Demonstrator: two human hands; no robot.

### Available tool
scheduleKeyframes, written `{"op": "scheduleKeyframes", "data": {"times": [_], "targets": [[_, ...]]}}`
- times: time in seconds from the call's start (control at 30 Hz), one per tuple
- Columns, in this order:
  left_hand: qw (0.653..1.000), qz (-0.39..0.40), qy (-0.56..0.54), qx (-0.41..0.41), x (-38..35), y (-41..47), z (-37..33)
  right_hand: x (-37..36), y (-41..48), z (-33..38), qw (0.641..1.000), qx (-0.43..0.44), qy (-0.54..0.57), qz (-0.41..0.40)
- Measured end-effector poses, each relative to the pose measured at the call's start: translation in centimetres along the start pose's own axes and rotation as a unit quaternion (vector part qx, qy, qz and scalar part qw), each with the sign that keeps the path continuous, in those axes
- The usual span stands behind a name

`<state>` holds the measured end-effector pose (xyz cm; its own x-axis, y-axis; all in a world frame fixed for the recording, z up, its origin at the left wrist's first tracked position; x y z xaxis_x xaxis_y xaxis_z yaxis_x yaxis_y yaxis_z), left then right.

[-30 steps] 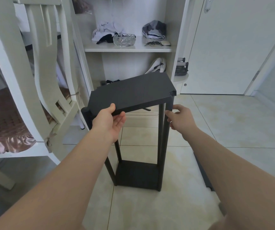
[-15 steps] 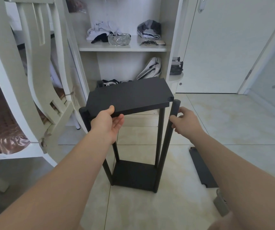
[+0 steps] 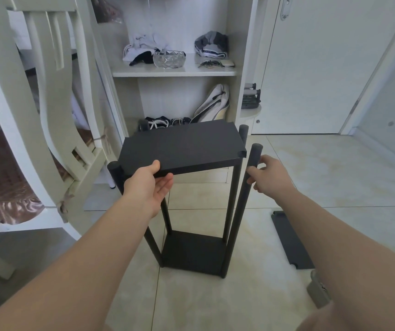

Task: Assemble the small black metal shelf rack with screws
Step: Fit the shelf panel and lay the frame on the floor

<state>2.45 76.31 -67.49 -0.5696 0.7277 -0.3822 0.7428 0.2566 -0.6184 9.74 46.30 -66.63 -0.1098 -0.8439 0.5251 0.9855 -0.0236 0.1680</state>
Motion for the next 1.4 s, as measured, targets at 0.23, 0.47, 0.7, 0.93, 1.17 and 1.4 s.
{"op": "scheduleKeyframes", "data": {"times": [0.23,0.47,0.7,0.93,1.17,1.4], "targets": [[0.998,-0.032,0.044,-0.01,0.8,0.1,0.2,-0.2,0.1,0.1,1.0,-0.001,0.005,0.002],[0.996,-0.023,0.081,0.002,0.4,0.6,0.1,0.0,-0.3,0.1,1.0,0.019,-0.009,0.011],[0.997,-0.016,0.08,0.01,-0.3,1.2,0.2,0.3,-0.9,0.3,0.999,0.038,-0.011,0.038],[0.997,-0.02,0.073,0.02,-0.7,1.6,0.7,1.0,-1.8,0.1,0.997,0.044,-0.005,0.069],[0.997,-0.024,0.065,0.031,-1.5,2.0,1.5,1.6,-2.8,0.2,0.995,0.056,-0.017,0.078],[0.997,-0.038,0.059,0.044,-1.9,2.3,2.5,1.3,-3.4,0.1,0.999,0.04,-0.022,0.022]]}}
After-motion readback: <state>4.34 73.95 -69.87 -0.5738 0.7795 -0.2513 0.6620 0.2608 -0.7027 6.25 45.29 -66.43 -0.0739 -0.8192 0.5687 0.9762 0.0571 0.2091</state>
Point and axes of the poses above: each hand's wrist, its own y-axis towards the middle knuckle, its own x-axis out of the back of the hand, z = x × y, the point moved 7 cm from there along y, towards the middle knuckle, and after that the axes turned 12 degrees about x, right-handed, at the moved point
